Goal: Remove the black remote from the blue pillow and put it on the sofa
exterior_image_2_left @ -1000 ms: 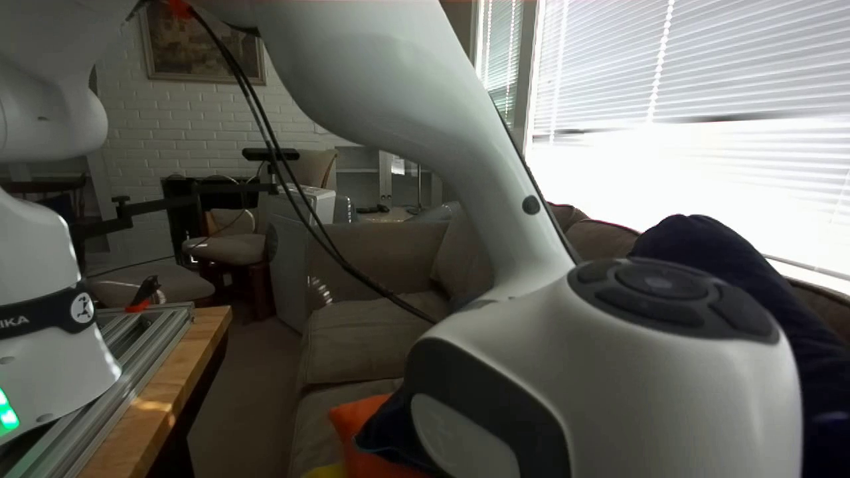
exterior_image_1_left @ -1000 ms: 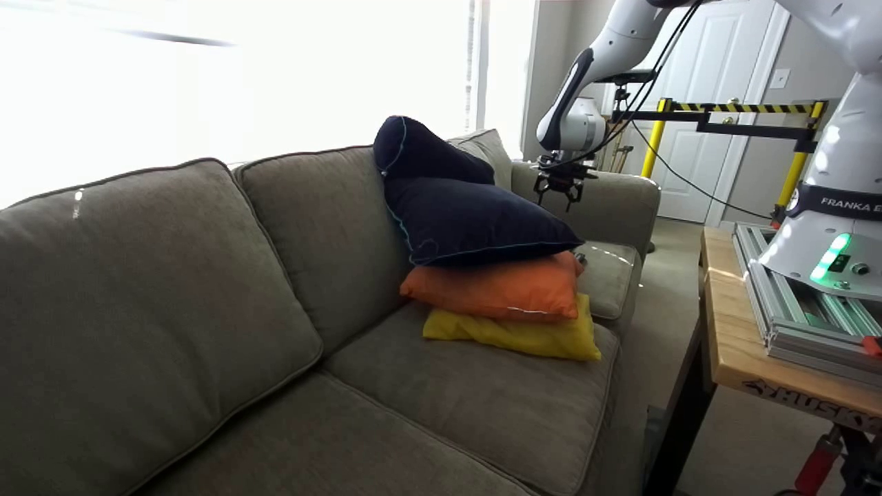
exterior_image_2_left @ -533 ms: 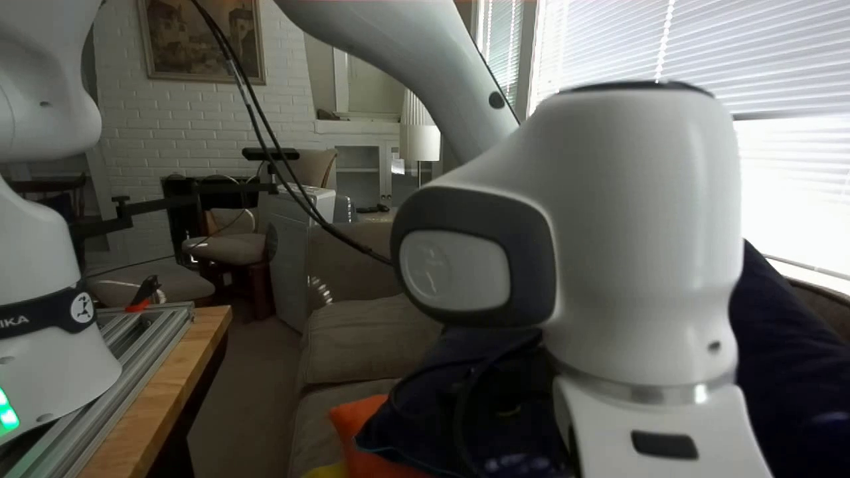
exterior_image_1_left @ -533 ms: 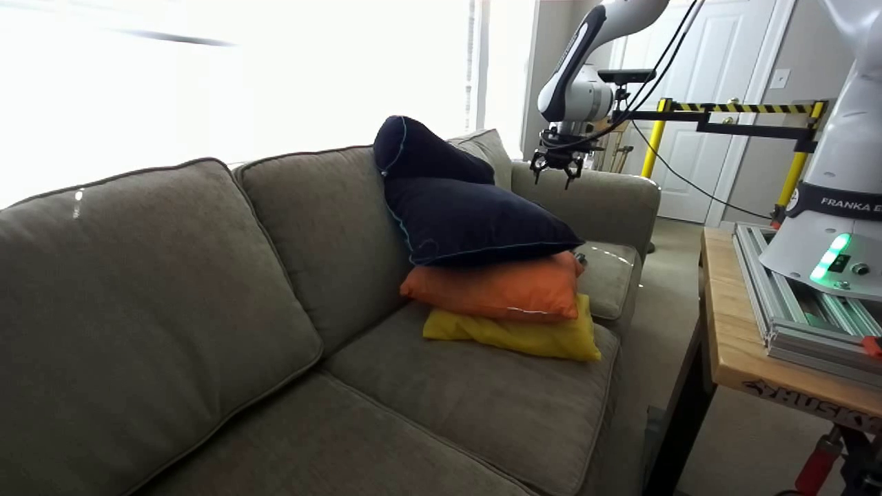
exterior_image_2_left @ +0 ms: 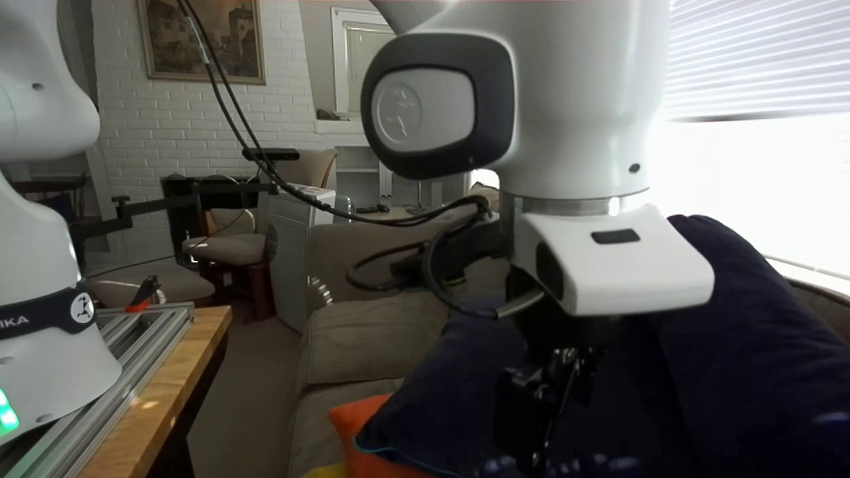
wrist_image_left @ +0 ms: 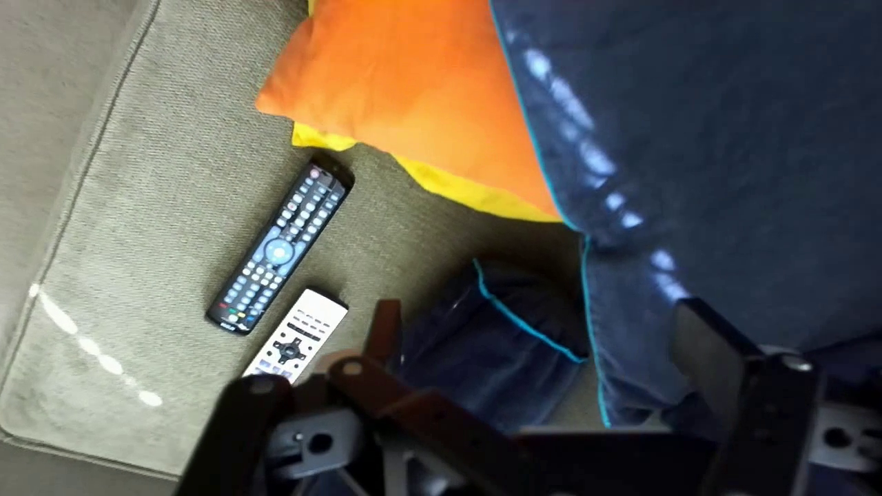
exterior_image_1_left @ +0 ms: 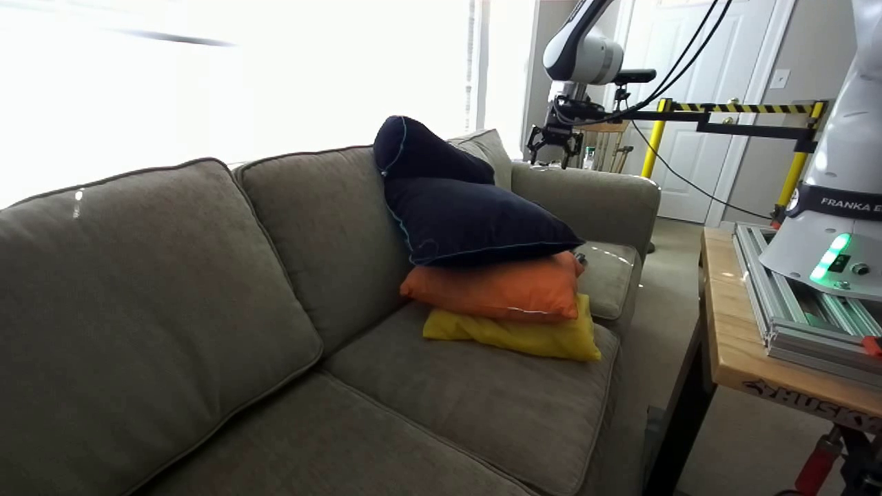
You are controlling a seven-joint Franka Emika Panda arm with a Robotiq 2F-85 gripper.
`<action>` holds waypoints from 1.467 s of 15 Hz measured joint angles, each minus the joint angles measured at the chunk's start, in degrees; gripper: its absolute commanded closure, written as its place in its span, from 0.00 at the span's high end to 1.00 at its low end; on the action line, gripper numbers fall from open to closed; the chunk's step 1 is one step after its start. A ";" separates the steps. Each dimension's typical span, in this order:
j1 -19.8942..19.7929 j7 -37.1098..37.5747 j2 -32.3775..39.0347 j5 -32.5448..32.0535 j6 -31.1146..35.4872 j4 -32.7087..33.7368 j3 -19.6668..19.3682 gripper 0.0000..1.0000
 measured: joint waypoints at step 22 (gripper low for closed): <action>0.81 -36.67 -17.83 -4.67 -8.10 -11.05 4.46 1.00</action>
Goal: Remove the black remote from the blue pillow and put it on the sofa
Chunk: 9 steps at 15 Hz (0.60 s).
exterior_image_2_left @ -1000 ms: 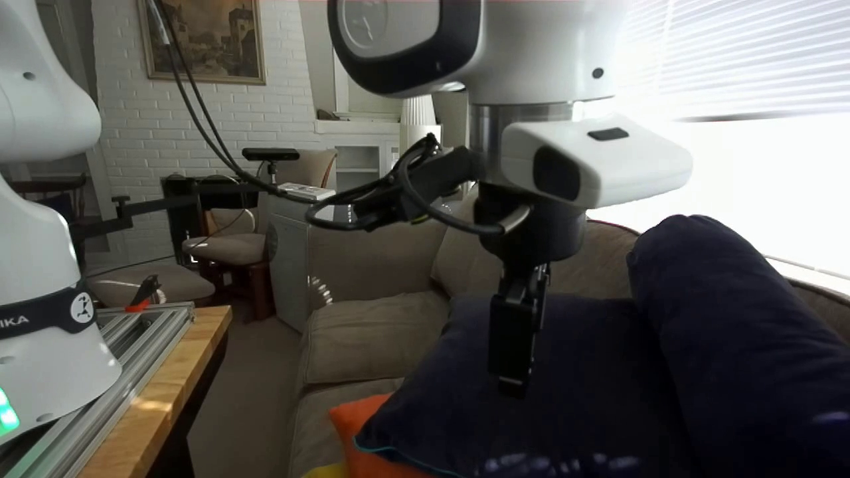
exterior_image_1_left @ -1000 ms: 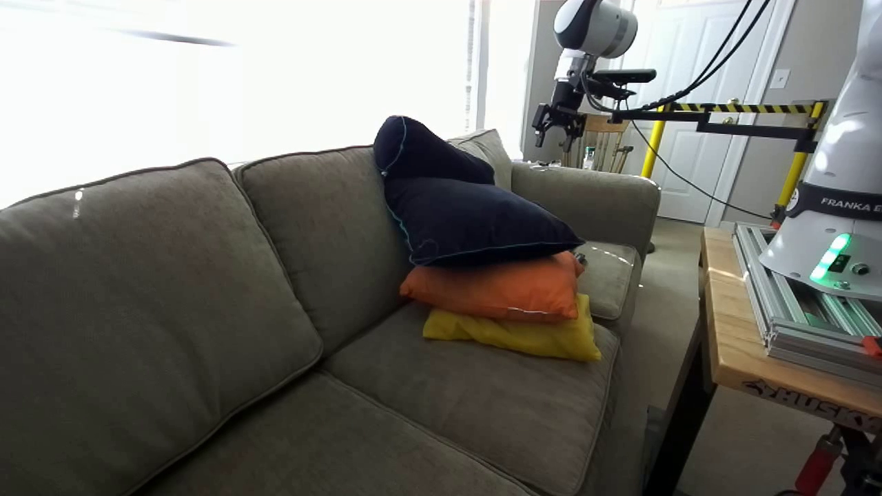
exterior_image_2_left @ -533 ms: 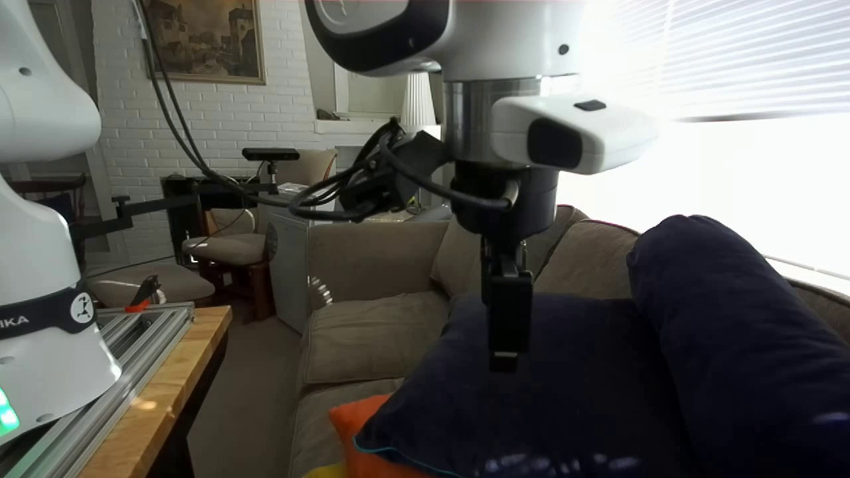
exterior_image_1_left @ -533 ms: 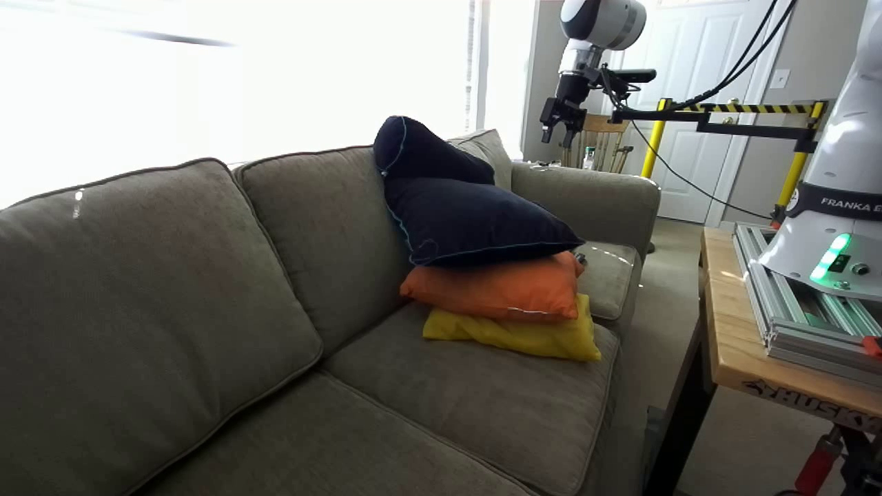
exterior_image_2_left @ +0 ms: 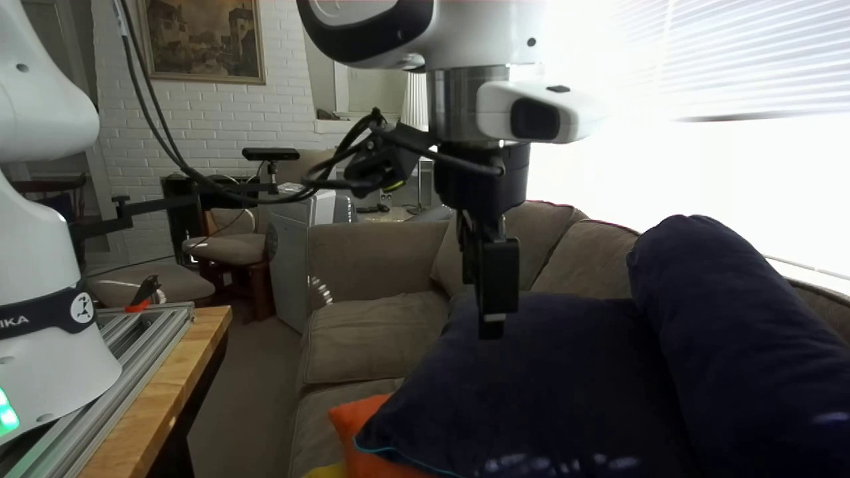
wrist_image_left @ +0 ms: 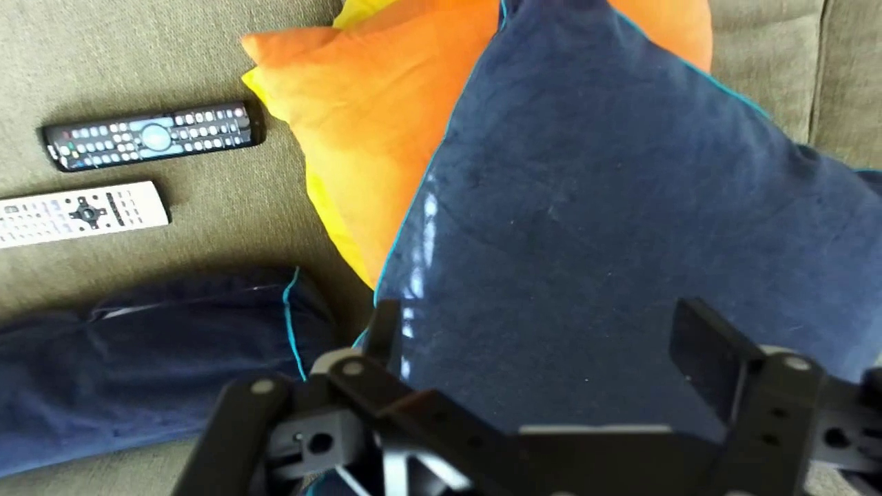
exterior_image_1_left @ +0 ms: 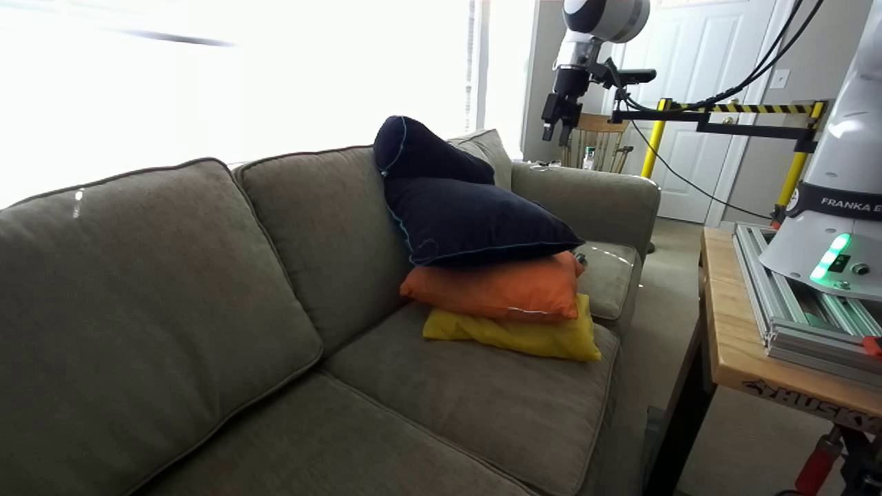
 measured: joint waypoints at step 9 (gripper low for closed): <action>1.71 0.00 -2.95 -0.72 1.96 -2.72 0.65 1.00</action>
